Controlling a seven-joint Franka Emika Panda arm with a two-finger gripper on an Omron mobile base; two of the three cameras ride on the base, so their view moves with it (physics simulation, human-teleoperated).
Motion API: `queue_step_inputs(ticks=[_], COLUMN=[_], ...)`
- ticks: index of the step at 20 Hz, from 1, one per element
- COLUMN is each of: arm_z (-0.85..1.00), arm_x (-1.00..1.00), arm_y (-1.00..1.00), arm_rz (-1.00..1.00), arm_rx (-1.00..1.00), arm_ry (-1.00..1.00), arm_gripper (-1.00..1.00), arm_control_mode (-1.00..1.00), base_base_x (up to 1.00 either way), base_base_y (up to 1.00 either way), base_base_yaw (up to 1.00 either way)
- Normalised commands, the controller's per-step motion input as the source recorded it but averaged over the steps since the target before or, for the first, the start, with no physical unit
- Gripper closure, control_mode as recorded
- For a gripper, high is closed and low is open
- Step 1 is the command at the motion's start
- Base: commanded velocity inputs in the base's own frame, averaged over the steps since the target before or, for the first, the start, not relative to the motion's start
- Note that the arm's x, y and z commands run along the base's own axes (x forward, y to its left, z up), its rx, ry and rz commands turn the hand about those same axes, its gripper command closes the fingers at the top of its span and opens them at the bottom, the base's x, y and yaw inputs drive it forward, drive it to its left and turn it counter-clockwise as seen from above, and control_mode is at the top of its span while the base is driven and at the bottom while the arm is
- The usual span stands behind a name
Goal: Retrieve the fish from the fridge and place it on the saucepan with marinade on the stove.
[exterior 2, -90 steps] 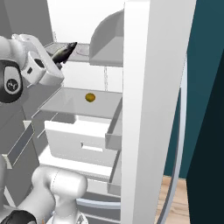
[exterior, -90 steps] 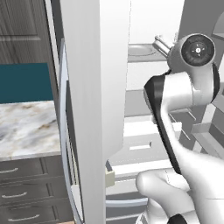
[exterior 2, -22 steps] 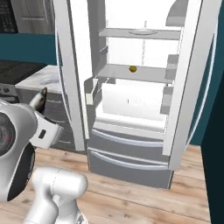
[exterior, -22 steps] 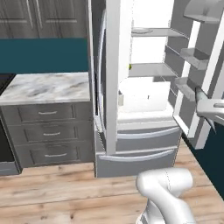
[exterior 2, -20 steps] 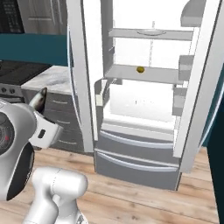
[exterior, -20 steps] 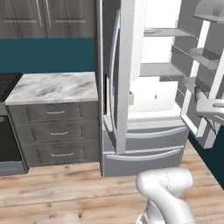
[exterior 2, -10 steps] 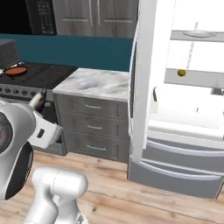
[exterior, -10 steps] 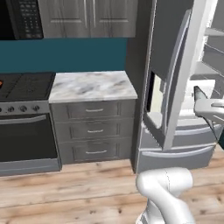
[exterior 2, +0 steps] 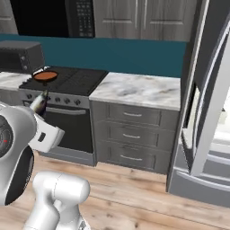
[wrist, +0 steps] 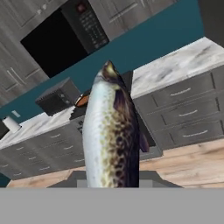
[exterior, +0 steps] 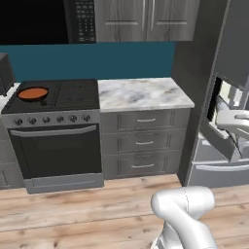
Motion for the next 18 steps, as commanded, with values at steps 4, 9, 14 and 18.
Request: queue_step_inputs(ticks=[4,9,14,18], arm_z=[0.0,0.0,0.0,0.0], arm_x=[0.0,0.0,0.0,0.0], arm_y=[0.0,0.0,0.0,0.0], arm_rz=[0.0,0.0,0.0,0.0], arm_rx=[0.0,0.0,0.0,0.0], arm_ry=[0.0,0.0,0.0,0.0], arm_gripper=[1.0,1.0,1.0,1.0], arm_control_mode=[1.0,1.0,1.0,1.0], base_base_x=[0.06,0.08,0.13,0.19], base_base_y=[1.0,1.0,1.0,1.0], base_base_yaw=[-0.01,0.0,0.0,0.0])
